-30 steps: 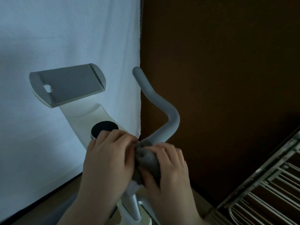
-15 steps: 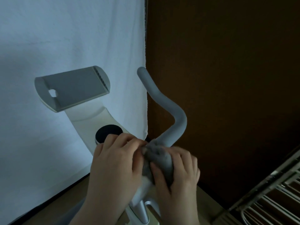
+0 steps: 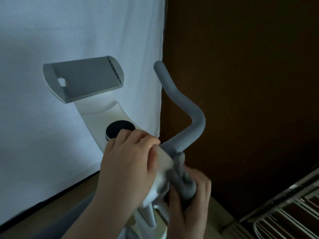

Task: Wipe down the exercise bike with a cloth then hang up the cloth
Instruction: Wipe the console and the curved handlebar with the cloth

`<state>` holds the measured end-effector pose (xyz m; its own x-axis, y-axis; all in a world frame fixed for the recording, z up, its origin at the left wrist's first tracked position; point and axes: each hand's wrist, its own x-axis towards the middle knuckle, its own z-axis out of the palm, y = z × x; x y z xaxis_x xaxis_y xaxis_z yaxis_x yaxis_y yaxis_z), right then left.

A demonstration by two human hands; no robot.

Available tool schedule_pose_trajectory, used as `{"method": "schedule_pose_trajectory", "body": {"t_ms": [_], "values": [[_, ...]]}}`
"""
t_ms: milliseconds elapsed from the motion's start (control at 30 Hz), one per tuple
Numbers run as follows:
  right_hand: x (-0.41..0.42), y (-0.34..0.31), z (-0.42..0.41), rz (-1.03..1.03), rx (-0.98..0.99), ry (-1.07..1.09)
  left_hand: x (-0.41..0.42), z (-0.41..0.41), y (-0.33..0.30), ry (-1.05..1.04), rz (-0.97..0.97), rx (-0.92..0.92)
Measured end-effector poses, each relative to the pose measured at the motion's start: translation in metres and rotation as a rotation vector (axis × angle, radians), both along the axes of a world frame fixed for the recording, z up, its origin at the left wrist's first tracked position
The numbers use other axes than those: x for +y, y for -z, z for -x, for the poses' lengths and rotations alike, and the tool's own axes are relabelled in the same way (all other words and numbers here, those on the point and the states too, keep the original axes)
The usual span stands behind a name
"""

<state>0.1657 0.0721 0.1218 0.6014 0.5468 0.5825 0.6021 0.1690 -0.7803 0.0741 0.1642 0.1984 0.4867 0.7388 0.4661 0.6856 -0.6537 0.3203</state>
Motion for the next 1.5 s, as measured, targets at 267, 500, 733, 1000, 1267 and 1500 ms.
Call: {"method": "schedule_pose_trajectory", "body": {"t_ms": [267,500,733,1000,1267,1500], "values": [[-0.011,-0.019,0.01,0.086,-0.205,-0.054,-0.001,0.004,-0.002,0.037,0.087,-0.098],[0.005,-0.052,-0.001,0.309,-0.356,0.041,-0.009,0.025,-0.008,0.15,0.412,-0.32],[-0.002,-0.057,0.013,0.341,-0.451,0.036,-0.021,0.081,-0.005,0.143,0.373,-0.242],[-0.012,-0.049,0.069,0.326,-0.662,0.04,-0.024,0.104,-0.006,0.263,0.464,-0.342],[-0.016,-0.033,0.114,0.23,-0.323,0.013,-0.022,0.155,0.0,0.223,0.22,-0.068],[-0.013,-0.021,0.14,0.124,-0.117,0.204,-0.024,0.173,0.005,0.247,0.128,0.053]]}}
